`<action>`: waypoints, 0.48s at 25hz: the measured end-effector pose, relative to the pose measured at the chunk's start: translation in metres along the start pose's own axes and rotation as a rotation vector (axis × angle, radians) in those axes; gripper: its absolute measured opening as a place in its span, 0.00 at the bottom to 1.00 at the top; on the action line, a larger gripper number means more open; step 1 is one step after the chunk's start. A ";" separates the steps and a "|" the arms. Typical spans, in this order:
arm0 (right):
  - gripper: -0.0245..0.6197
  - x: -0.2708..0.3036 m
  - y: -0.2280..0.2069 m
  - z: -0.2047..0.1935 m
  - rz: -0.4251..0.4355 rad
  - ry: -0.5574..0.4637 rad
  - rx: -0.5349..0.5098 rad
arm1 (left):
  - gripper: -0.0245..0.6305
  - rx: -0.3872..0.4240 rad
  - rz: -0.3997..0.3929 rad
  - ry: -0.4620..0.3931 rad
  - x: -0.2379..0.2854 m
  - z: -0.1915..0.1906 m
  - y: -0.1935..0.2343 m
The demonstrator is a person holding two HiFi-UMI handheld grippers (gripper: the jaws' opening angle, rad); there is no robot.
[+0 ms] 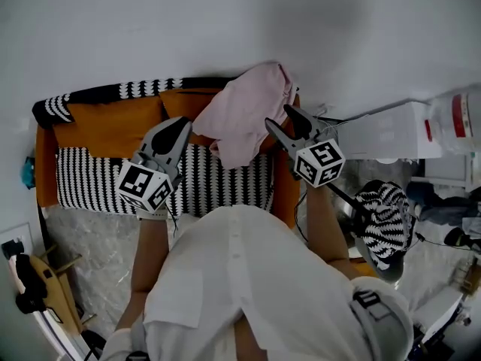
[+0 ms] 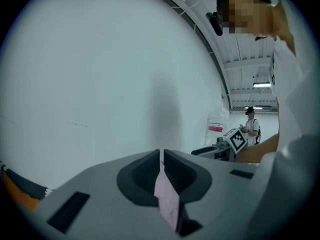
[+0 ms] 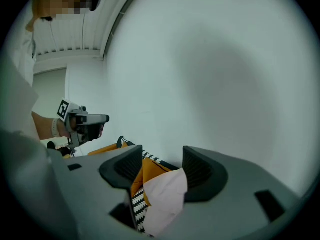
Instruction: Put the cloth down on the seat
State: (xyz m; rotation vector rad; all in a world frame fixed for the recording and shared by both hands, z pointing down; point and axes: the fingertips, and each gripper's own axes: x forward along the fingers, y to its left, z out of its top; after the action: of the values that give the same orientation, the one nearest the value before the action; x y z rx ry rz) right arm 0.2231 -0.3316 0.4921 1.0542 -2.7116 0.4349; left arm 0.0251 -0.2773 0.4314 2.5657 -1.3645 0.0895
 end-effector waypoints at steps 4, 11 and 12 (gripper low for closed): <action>0.30 -0.019 0.025 0.017 0.018 -0.101 -0.030 | 0.10 0.009 0.003 -0.019 -0.013 0.007 -0.004; 0.05 -0.024 0.033 0.026 -0.007 -0.126 -0.117 | 0.10 0.003 0.006 -0.025 -0.022 0.006 -0.006; 0.05 -0.024 0.033 0.025 -0.014 -0.120 -0.128 | 0.10 0.003 0.005 -0.025 -0.021 0.006 -0.007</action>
State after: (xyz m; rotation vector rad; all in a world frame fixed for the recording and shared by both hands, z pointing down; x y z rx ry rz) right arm 0.2163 -0.3019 0.4547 1.0962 -2.7905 0.1982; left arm 0.0183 -0.2576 0.4206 2.5744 -1.3808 0.0614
